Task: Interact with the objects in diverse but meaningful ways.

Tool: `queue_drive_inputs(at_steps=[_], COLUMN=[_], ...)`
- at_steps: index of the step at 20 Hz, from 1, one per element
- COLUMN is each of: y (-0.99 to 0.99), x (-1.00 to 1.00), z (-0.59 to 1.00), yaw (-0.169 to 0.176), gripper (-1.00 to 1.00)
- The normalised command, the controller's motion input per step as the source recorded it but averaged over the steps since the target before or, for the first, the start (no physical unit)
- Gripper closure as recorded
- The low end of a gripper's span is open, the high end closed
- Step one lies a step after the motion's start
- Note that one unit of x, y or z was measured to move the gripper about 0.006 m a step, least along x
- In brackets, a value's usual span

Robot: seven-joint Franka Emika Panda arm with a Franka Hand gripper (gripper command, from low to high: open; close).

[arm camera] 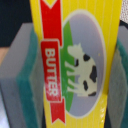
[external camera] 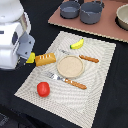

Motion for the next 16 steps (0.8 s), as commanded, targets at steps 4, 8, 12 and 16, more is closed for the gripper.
queue_drive_inputs(at_steps=[4, 8, 12, 16], y=[-0.37, -0.36, -0.30, -0.20], x=[0.22, 0.24, 0.18, 0.28], z=[-0.25, -0.28, -0.25, -0.18], yaw=[-0.171, -0.159, -0.107, -0.066], gripper=[1.00, 1.00, 1.00, 1.00])
